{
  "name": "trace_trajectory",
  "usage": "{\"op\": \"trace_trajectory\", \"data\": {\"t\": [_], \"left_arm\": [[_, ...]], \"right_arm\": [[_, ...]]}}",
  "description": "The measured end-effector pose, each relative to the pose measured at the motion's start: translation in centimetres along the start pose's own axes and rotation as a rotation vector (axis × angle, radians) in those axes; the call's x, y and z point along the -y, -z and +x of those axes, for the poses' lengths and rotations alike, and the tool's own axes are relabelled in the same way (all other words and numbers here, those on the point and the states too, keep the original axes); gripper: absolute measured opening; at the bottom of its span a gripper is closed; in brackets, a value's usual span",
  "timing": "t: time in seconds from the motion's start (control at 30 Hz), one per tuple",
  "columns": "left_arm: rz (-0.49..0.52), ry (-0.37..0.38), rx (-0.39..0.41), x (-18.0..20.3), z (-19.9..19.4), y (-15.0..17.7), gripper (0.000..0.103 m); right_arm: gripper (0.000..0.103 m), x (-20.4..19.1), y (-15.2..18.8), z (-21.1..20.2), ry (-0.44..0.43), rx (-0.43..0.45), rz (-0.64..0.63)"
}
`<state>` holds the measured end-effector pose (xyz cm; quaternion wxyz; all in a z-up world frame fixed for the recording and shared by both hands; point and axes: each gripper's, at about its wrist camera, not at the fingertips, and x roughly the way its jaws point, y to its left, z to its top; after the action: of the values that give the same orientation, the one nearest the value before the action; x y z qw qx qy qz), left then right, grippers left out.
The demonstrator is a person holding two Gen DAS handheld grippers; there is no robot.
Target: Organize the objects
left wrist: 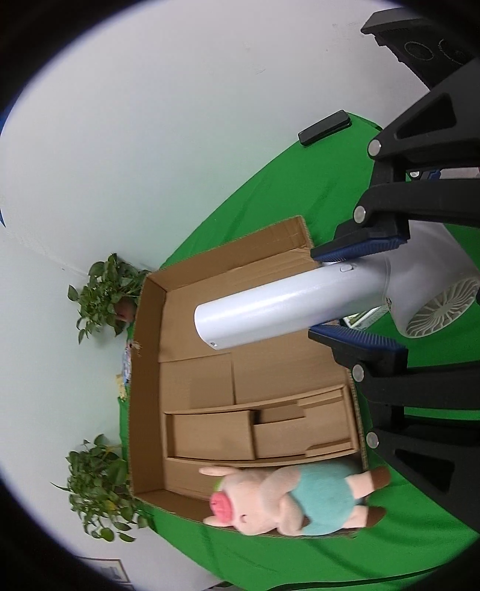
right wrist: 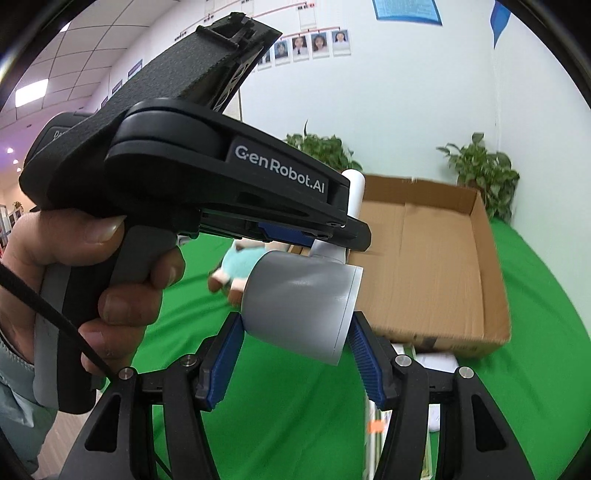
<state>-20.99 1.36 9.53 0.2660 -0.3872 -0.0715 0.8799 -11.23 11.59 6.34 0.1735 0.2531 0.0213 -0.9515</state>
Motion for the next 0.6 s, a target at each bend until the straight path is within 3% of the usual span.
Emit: {"op": "trace_trajectory", "data": {"t": [0.6], "left_arm": [[0.078,-0.062,0.028,0.5,-0.1,-5.8,0.034]], "right_arm": [[0.056,1.5,-5.9,1.1,-0.044,0.046,0.072]]}}
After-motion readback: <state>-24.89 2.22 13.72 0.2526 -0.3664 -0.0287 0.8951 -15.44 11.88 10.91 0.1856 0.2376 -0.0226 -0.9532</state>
